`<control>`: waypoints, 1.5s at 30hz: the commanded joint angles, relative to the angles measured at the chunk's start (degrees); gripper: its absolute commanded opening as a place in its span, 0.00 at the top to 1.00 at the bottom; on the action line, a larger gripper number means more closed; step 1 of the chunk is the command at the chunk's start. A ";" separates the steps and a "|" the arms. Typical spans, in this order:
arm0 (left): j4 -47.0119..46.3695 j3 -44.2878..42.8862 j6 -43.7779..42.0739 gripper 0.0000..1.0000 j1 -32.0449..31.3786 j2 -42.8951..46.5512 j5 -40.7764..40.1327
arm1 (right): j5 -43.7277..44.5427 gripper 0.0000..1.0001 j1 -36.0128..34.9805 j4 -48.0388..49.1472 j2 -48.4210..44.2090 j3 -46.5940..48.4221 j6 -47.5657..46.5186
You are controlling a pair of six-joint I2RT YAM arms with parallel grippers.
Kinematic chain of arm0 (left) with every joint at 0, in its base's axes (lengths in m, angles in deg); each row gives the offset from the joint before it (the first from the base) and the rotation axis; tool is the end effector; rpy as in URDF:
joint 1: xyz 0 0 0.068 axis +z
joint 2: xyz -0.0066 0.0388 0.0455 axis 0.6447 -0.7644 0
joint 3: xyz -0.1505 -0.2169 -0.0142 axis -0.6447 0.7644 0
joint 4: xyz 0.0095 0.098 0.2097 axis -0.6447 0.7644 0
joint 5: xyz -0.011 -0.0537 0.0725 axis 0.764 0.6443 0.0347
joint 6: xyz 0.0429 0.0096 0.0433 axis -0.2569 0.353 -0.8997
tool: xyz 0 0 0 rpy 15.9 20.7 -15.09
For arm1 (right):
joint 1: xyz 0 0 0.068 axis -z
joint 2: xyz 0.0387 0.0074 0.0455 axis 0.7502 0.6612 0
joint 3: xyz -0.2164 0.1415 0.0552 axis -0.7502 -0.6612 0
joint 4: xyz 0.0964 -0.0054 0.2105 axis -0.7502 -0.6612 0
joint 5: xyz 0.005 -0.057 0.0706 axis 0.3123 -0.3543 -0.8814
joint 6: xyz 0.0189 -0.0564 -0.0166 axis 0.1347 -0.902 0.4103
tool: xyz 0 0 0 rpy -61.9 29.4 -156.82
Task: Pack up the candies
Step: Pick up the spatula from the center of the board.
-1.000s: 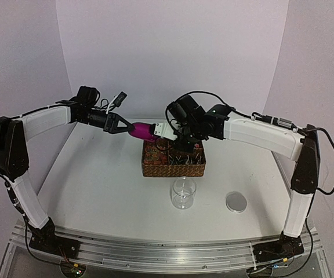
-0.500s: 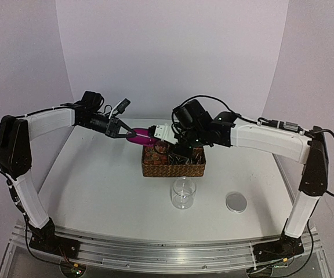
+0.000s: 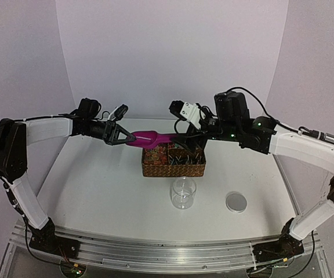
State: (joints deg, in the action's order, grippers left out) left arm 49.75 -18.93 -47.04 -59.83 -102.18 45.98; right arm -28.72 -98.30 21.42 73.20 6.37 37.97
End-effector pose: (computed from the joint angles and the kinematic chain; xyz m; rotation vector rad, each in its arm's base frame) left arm 0.3082 -0.1573 0.2623 0.8328 2.0296 -1.7080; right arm 0.2181 0.2558 0.3528 -1.2459 1.4009 0.1689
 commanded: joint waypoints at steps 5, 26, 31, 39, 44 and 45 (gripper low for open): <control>2.22 -4.31 -5.96 1.00 0.00 2.18 -1.07 | -10.04 0.13 0.10 -16.08 7.37 12.17 2.49; 7.96 -7.09 -11.48 1.00 -0.09 1.04 -0.22 | -1.47 0.60 0.08 -20.73 15.68 20.01 1.65; 8.28 -7.65 -11.48 1.00 -0.09 0.91 -0.10 | -1.76 0.73 0.09 -20.76 16.55 20.95 0.60; 6.97 -6.74 -11.17 0.81 0.28 0.27 -1.12 | 1.63 1.00 0.11 -21.26 16.93 21.40 -2.95; 2.65 -8.38 -9.14 0.11 4.76 -0.66 -5.58 | 10.68 1.00 1.77 -22.00 17.32 21.50 -8.43; 2.39 -9.32 -9.16 0.08 5.60 -1.01 -6.76 | 12.09 1.00 2.46 -22.13 17.77 21.53 -9.66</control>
State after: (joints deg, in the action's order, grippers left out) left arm 56.04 -23.61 -57.38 -58.13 -102.52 41.98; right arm -25.38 -98.17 -1.66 89.74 25.37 32.90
